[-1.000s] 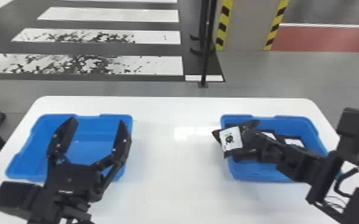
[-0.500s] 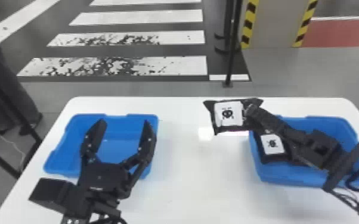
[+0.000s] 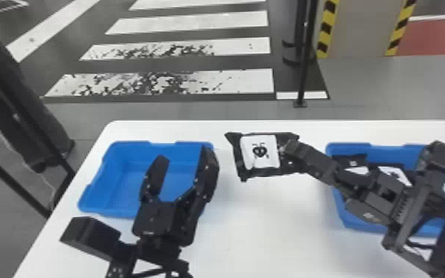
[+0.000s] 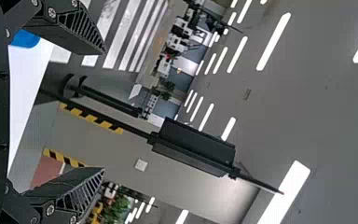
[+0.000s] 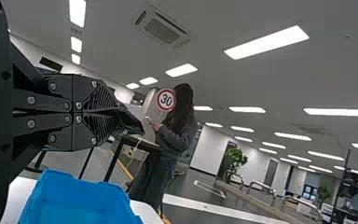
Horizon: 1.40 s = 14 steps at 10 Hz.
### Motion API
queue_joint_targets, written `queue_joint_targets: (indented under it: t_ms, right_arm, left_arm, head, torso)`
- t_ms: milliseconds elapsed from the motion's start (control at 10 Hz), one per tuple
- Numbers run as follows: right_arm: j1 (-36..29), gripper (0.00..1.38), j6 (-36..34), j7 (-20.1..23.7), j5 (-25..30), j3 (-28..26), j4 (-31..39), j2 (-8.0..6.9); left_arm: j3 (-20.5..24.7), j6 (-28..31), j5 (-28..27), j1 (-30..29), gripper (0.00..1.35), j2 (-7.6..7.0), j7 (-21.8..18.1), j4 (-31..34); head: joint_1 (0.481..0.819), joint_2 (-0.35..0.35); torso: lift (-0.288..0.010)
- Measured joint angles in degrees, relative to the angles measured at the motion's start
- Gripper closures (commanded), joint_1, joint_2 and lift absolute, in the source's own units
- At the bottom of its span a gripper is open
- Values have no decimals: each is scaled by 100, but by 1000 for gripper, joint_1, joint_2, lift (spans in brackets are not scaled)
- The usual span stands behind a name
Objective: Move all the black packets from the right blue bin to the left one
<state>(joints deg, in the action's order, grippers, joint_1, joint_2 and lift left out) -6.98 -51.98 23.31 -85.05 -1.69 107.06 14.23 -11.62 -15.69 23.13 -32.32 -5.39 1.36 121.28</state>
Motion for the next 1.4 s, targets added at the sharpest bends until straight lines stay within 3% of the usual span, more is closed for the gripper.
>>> queue_joint_targets:
  t_ms: [300,400,1400]
  right_arm:
    - [16,1176,-34,-1,15,76,14,28]
    - [47,1176,-52,-2,15,117,12,34]
    - [224,1176,122,1,-134,486,-82,51]
  left_arm:
    - [-508,-244,2092,-11,154,-98,-184,0]
    - [-588,-235,2313,18,156,-117,-235,1]
    - [-838,-444,1983,204,236,-228,-321,6]
  head:
    - [695,141]
    - [695,136]
    - [695,139]
  torso:
    - [-140]
    - [-140]
    - [-140]
